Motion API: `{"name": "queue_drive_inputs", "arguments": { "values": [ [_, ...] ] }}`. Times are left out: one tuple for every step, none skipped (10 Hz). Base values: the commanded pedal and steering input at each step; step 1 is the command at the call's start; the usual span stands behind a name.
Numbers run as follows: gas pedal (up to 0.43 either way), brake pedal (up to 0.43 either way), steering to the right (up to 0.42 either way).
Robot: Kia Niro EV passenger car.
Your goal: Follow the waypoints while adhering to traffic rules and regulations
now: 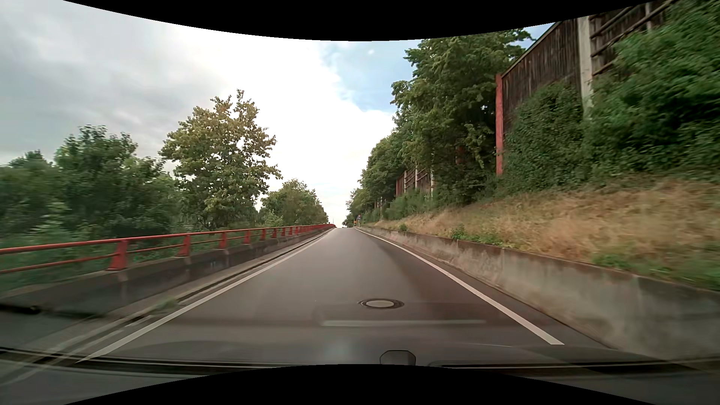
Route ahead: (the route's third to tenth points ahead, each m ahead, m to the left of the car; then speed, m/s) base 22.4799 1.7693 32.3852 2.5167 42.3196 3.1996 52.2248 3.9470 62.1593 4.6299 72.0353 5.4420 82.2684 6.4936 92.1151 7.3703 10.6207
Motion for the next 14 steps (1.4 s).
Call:
{"name": "queue_drive_inputs", "arguments": {
  "values": [
    [0.138,0.0,-0.008],
    [0.138,0.0,-0.007],
    [0.138,0.0,-0.007],
    [0.138,0.0,-0.006],
    [0.138,0.0,-0.005],
    [0.15,0.0,-0.004],
    [0.15,0.0,-0.004],
    [0.15,0.0,-0.004],
    [0.15,0.0,-0.004],
    [0.15,0.0,-0.004],
    [0.15,0.0,-0.005],
    [0.15,0.0,-0.007],
    [0.15,0.0,-0.012],
    [0.15,0.0,-0.015]
  ]
}}
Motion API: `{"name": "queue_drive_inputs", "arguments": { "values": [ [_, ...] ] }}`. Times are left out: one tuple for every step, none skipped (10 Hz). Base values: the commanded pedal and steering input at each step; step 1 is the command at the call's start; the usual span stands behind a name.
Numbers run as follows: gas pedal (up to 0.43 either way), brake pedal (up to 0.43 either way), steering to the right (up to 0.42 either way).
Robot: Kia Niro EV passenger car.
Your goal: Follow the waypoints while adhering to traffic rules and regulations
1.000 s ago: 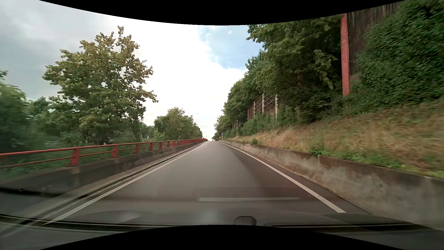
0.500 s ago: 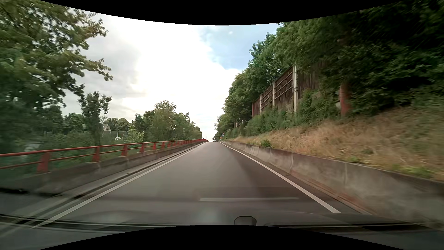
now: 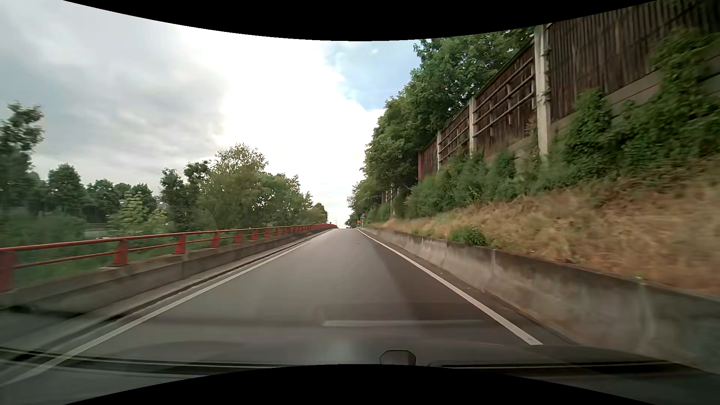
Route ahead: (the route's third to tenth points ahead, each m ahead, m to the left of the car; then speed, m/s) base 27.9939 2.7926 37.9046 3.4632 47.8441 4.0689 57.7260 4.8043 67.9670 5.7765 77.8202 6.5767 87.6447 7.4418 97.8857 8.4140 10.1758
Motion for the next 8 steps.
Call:
{"name": "queue_drive_inputs", "arguments": {
  "values": [
    [0.15,0.0,-0.016],
    [0.15,0.0,-0.018],
    [0.15,0.0,-0.018],
    [0.15,0.0,-0.018],
    [0.15,0.0,-0.018],
    [0.15,0.0,-0.018],
    [0.15,0.0,-0.018],
    [0.15,0.0,-0.017]
  ]
}}
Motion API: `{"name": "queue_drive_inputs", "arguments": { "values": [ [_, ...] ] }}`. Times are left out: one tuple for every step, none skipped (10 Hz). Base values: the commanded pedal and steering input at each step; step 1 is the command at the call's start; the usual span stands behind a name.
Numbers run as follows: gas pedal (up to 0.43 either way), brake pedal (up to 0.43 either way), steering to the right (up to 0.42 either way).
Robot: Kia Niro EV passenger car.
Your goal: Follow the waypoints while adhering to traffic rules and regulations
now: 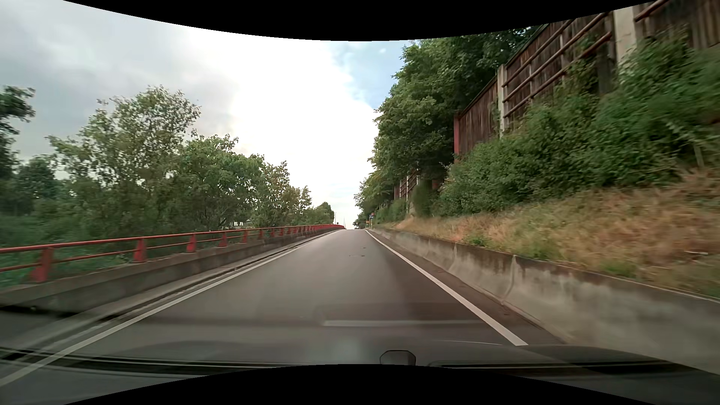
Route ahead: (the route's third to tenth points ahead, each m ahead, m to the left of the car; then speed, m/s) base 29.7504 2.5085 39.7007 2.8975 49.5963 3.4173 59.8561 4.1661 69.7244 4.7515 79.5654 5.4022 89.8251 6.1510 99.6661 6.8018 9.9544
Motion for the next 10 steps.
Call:
{"name": "queue_drive_inputs", "arguments": {
  "values": [
    [0.15,0.0,-0.016],
    [0.15,0.0,-0.015],
    [0.15,0.0,-0.015],
    [0.15,0.0,-0.012],
    [0.15,0.0,-0.01],
    [0.15,0.0,-0.009],
    [0.15,0.0,-0.009],
    [0.15,0.0,-0.009],
    [0.15,0.0,-0.009],
    [0.15,0.0,-0.008]
  ]
}}
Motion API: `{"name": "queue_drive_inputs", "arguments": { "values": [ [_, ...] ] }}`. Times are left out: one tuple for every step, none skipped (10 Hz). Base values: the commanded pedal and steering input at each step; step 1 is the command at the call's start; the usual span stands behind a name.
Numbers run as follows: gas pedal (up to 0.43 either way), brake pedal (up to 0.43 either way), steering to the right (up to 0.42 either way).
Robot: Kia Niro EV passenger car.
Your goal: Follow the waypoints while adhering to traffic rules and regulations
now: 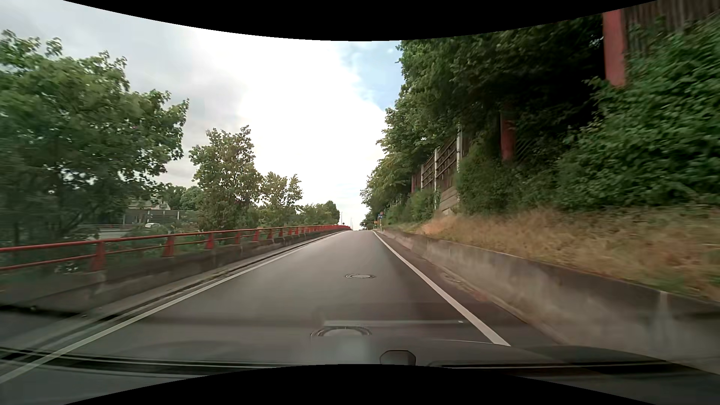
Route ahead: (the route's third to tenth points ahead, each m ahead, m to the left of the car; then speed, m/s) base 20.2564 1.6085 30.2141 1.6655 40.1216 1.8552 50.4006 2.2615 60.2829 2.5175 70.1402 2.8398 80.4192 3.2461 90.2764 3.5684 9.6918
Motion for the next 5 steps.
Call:
{"name": "queue_drive_inputs", "arguments": {
  "values": [
    [0.157,0.0,-0.006],
    [0.157,0.0,-0.005],
    [0.157,0.0,-0.005],
    [0.157,0.0,-0.004],
    [0.157,0.0,-0.003]
  ]
}}
